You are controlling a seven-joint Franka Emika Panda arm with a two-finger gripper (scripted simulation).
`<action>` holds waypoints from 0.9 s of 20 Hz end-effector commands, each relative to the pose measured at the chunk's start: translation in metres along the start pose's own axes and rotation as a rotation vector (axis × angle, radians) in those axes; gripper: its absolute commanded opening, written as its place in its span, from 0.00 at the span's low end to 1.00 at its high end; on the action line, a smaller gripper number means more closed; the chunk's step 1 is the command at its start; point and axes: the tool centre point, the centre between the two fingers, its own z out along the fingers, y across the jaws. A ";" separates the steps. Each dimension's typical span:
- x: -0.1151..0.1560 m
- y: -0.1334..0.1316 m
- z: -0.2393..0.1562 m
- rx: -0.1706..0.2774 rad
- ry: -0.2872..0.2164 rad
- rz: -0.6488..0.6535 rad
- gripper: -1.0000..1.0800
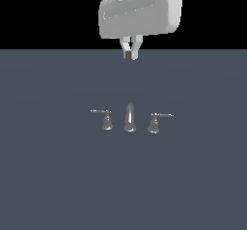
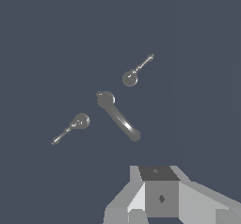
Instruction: Turn on the faucet by rotating a designated handle.
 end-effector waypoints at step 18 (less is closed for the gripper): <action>0.114 -0.011 0.136 0.012 -0.012 0.553 0.00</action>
